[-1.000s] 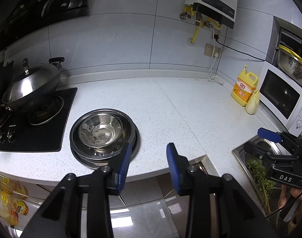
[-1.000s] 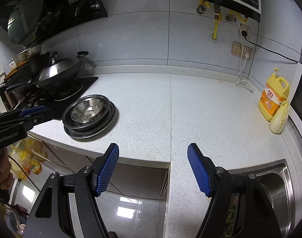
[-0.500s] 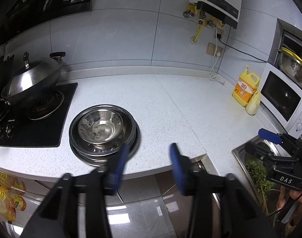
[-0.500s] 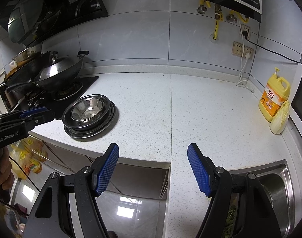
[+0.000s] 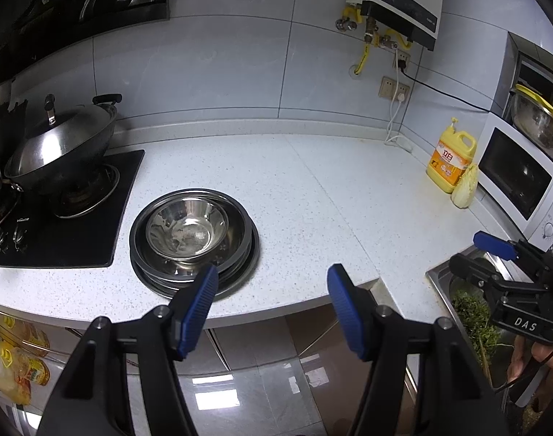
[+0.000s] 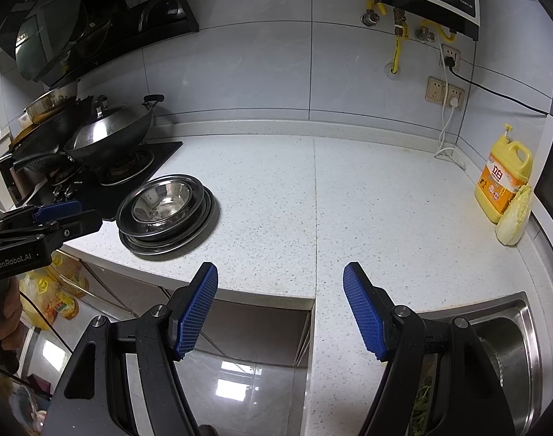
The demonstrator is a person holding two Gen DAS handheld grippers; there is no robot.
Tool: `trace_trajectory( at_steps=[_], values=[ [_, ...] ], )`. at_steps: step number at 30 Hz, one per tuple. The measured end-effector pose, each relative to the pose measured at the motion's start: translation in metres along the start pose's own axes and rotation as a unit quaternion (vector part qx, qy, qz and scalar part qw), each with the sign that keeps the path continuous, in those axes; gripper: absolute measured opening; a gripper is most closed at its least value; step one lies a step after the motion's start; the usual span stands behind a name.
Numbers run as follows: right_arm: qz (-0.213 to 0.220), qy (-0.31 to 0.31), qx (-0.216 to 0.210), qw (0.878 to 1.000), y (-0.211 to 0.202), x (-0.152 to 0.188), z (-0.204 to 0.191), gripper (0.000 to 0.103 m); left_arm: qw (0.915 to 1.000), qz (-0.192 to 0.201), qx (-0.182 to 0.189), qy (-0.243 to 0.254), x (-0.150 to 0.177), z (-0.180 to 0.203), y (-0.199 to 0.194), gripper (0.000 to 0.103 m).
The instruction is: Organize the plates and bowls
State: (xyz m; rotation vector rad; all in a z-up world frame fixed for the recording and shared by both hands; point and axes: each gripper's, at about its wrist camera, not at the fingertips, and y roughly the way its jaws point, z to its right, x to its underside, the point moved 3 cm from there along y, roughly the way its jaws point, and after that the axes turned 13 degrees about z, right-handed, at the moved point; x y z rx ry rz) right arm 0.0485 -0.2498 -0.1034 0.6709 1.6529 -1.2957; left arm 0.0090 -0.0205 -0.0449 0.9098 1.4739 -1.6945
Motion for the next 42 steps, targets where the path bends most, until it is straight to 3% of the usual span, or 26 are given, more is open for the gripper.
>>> trace_trajectory(
  at_steps=[29, 42],
  values=[
    [-0.012, -0.014, 0.012, 1.0, 0.003, -0.001, -0.002, 0.067, 0.9999, 0.003, 0.01, 0.003, 0.004, 0.002, -0.001, 0.061],
    [-0.04, -0.053, -0.021, 0.998, 0.027, 0.003, -0.025, 0.067, 0.9999, -0.005, -0.011, -0.005, 0.009, -0.01, 0.003, 0.061]
  ],
)
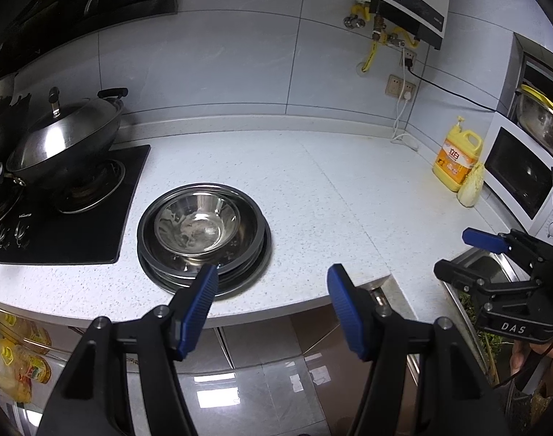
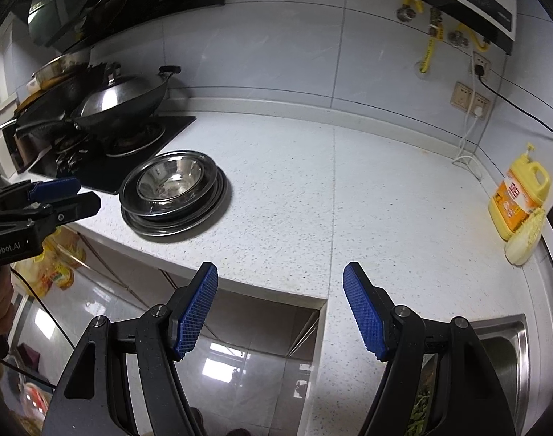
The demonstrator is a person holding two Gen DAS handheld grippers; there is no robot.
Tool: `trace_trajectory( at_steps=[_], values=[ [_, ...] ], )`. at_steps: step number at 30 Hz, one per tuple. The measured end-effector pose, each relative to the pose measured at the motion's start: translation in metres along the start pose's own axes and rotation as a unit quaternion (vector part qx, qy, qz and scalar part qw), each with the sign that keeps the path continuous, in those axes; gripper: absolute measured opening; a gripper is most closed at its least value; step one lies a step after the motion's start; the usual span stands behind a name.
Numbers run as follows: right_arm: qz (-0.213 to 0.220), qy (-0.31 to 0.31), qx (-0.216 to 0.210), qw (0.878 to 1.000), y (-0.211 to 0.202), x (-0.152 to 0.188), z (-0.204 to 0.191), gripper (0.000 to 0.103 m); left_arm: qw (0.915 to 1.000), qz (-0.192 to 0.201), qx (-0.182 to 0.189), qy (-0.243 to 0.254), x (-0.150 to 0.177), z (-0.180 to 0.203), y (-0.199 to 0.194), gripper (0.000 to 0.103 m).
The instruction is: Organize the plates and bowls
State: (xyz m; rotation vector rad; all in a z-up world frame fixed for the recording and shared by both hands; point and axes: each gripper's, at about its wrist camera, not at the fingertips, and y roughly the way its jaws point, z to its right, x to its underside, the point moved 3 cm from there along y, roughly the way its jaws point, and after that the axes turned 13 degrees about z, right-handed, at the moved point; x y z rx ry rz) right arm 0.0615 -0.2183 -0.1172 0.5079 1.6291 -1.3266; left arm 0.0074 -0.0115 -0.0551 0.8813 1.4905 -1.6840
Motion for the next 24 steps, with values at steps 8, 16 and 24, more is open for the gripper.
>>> trace_trajectory(
  at_steps=[8, 16, 24],
  values=[
    [0.008, 0.007, -0.002, 1.0, -0.002, -0.003, 0.004, 0.067, 1.0, -0.001, 0.004, 0.001, 0.0, 0.004, 0.002, 0.061],
    [0.022, 0.043, 0.025, 0.999, -0.015, -0.004, 0.024, 0.067, 0.9994, 0.007, 0.029, 0.017, -0.007, 0.019, 0.003, 0.061],
    [0.027, 0.069, 0.045, 0.996, -0.024, -0.001, 0.039, 0.067, 0.9988, 0.012, 0.041, 0.024, -0.01, 0.028, 0.004, 0.061]
  ],
)
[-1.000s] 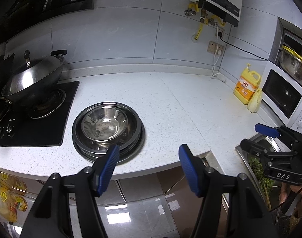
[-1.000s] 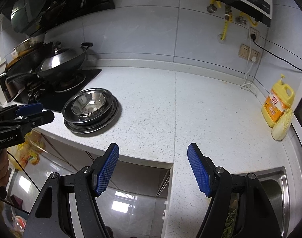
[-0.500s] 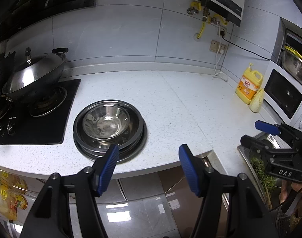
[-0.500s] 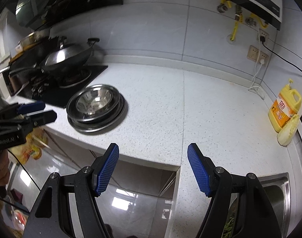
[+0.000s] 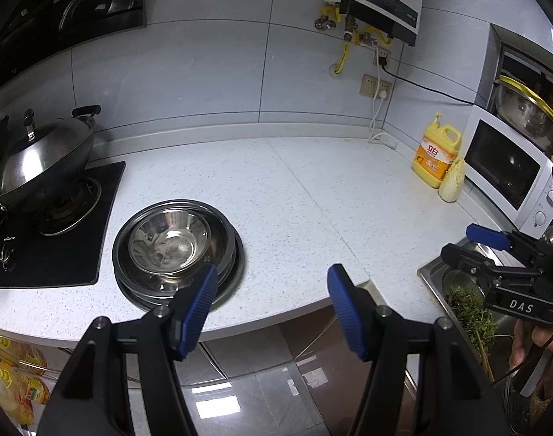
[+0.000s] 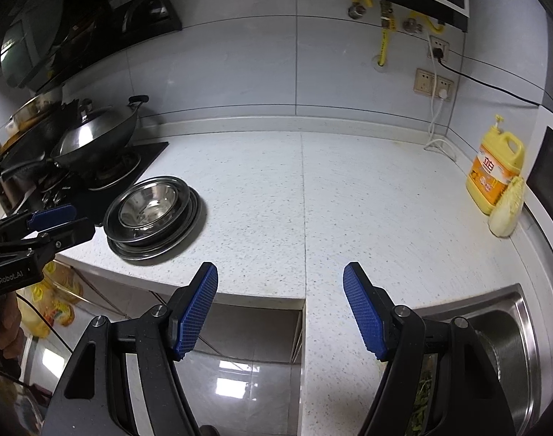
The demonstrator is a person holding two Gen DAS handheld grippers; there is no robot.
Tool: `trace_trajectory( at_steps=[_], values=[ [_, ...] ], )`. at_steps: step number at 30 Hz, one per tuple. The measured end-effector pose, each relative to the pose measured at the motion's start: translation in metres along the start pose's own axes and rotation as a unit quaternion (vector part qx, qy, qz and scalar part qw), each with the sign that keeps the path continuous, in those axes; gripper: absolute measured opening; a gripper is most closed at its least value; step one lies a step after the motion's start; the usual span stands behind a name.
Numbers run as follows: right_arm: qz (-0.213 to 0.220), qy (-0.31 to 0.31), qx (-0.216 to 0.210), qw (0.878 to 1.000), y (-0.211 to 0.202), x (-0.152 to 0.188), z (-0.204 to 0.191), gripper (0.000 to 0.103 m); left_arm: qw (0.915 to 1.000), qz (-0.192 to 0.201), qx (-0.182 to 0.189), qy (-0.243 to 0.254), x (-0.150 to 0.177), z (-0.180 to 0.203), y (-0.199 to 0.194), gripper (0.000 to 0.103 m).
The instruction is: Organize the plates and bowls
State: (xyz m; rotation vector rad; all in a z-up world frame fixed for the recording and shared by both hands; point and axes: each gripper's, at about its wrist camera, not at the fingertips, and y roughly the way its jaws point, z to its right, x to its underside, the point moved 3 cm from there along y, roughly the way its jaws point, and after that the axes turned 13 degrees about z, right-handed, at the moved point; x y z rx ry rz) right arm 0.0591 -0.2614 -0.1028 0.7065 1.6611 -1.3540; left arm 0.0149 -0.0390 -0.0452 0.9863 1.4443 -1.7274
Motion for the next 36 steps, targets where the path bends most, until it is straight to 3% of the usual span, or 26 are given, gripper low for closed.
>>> trace_trajectory(
  at_steps=[22, 36],
  values=[
    [0.008, 0.015, 0.006, 1.0, -0.009, 0.0, 0.003, 0.067, 0.9999, 0.001, -0.011, 0.004, 0.001, 0.002, -0.007, 0.061],
    [0.009, 0.012, 0.005, 1.0, -0.015, 0.004, 0.001, 0.067, 0.9957, -0.025, 0.001, 0.089, 0.014, 0.031, -0.006, 0.061]
  ],
)
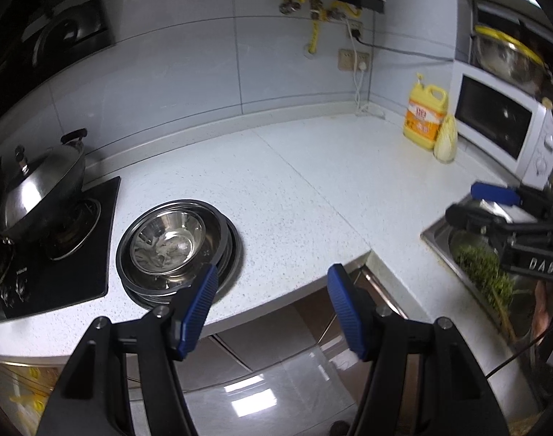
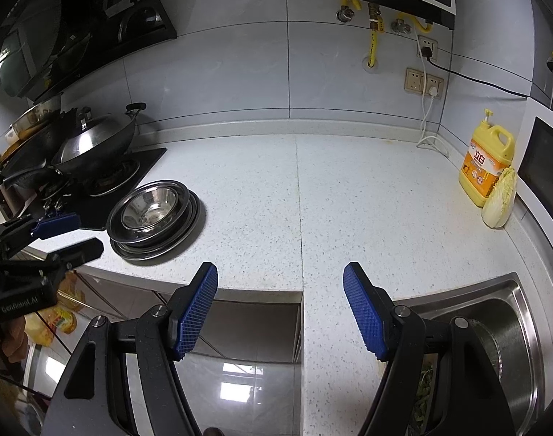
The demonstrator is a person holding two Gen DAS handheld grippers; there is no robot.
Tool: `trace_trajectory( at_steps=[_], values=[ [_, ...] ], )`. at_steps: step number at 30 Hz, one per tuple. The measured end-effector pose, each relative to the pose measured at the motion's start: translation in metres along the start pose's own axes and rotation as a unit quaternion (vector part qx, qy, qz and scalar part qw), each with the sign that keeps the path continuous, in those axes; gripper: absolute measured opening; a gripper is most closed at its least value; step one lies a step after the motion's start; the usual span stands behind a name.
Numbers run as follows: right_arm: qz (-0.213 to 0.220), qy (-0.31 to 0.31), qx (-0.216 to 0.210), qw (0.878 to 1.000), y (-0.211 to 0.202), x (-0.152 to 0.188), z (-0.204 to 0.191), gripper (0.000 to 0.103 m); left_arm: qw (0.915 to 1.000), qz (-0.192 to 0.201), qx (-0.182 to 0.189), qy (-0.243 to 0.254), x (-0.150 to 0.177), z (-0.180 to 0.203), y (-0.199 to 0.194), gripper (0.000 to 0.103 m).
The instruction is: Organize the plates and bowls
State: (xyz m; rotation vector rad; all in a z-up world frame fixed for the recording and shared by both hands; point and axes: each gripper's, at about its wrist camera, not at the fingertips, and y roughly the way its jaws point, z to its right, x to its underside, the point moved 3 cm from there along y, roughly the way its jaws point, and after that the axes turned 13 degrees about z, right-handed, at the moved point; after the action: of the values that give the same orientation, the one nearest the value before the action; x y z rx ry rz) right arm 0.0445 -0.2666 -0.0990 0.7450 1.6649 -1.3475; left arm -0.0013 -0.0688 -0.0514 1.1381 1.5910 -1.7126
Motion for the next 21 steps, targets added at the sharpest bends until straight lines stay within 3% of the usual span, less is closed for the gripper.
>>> trace_trajectory(
  at_steps=[5, 10, 17, 21],
  values=[
    [0.0, 0.003, 0.002, 1.0, -0.001, 0.002, 0.003, 0.067, 0.9999, -0.008, 0.006, 0.003, 0.002, 0.006, 0.003, 0.061],
    [-0.001, 0.003, 0.004, 1.0, -0.001, 0.003, 0.005, 0.067, 0.9992, -0.007, 0.002, -0.039, 0.003, -0.003, 0.003, 0.061],
    [-0.006, -0.005, -0.007, 1.0, 0.006, 0.002, -0.002, 0.067, 0.9924, -0.019, -0.031, -0.118, 0.016, -0.022, 0.0, 0.061],
    [-0.008, -0.013, -0.02, 1.0, 0.011, 0.001, -0.008, 0.067, 0.9908, -0.016, -0.06, -0.12, 0.023, -0.028, -0.006, 0.061]
  ],
)
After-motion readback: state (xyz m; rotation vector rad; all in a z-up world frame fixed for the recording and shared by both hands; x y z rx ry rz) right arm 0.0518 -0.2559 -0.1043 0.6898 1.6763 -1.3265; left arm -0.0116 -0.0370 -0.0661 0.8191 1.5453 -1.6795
